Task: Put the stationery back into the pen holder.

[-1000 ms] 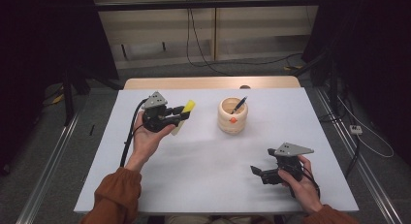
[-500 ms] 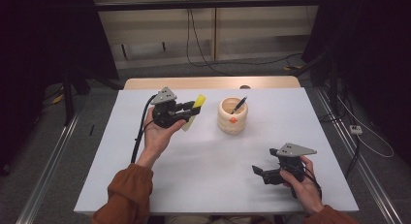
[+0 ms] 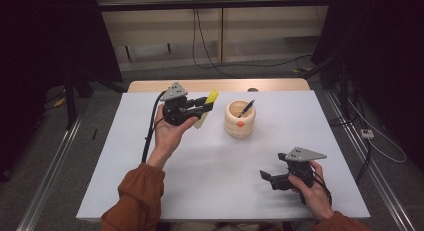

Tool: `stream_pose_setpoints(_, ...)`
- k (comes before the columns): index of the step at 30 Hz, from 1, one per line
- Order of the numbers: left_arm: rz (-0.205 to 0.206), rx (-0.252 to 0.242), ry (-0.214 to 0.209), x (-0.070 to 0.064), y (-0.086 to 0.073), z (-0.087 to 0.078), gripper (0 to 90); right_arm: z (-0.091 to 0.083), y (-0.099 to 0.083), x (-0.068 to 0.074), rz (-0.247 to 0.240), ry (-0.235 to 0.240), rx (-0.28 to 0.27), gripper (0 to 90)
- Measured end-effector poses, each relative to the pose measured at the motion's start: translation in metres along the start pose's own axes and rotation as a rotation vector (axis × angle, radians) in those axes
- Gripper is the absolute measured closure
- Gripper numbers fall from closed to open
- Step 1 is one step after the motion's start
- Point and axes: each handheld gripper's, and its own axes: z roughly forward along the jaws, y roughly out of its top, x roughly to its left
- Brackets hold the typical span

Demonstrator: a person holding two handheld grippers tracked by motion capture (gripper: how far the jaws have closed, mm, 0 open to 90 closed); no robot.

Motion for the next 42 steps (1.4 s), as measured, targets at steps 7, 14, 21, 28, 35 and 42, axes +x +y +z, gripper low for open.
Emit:
stream_pose_setpoints(7,0.001,-0.023,-0.016,-0.008,0.01,0.014,67.4,-0.002,0.0,-0.001,0.001,-0.002,-0.008,5.8)
stream_pose_setpoints(14,0.023,-0.02,-0.015,-0.013,0.018,0.033,67.4,-0.002,0.0,0.001,-0.01,0.004,-0.005,5.7)
stream_pose_setpoints(21,0.0,-0.057,0.008,-0.013,0.02,0.042,67.3,-0.004,-0.001,0.001,-0.006,0.004,-0.005,5.6)
stream_pose_setpoints(28,0.011,-0.059,0.012,-0.009,0.02,0.058,67.4,-0.002,-0.001,0.001,-0.006,0.01,-0.002,5.6)
stream_pose_setpoints(35,0.012,-0.076,0.002,-0.012,0.025,0.075,67.3,-0.003,-0.002,0.0,0.0,0.012,-0.003,5.6)
stream_pose_setpoints(42,0.003,-0.084,0.007,-0.01,0.021,0.1,67.3,-0.003,-0.002,0.001,-0.003,0.018,-0.004,5.6)
